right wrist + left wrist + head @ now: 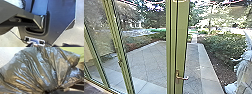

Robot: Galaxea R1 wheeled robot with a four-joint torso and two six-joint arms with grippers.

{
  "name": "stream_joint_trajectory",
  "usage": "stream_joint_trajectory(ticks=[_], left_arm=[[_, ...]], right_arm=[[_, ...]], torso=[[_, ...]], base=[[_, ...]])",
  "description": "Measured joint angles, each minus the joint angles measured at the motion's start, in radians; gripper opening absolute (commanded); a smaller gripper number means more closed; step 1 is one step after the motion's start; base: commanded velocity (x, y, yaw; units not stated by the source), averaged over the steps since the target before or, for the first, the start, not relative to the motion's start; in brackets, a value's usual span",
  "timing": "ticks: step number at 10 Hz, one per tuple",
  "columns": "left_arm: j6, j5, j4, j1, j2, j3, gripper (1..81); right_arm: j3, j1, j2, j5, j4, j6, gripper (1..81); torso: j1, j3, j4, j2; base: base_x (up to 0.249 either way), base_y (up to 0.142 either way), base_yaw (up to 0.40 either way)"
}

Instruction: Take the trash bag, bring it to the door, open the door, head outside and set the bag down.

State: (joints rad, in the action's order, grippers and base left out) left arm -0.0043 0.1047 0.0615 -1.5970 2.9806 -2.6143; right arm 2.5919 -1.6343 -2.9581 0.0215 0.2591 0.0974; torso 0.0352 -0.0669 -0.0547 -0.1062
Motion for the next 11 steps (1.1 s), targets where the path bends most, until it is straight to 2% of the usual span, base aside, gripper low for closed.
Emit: stream_joint_trajectory(ticks=[3,7,11], left_arm=[[0.0,0.001,-0.001,0.014,0.011,0.002,1.0],[0.0,-0.002,-0.001,0.006,0.009,0.001,1.0],[0.0,-0.002,-0.001,-0.002,0.009,0.001,1.0]], right_arm=[[0.004,0.03,0.01,-0.005,-0.001,0.0,81.1],[0.004,0.011,0.001,0.002,-0.001,0.0,81.1],[0.004,0.003,0.001,0.004,-0.001,0.0,81.1]], torso=[[0.001,0.0,0.0,0.001],[0.0,0.0,0.0,0.0],[-0.001,0.0,0.0,0.0]], base=[[0.0,0.0,0.0],[0.0,0.0,0.0],[0.085,0.0,0.0]])
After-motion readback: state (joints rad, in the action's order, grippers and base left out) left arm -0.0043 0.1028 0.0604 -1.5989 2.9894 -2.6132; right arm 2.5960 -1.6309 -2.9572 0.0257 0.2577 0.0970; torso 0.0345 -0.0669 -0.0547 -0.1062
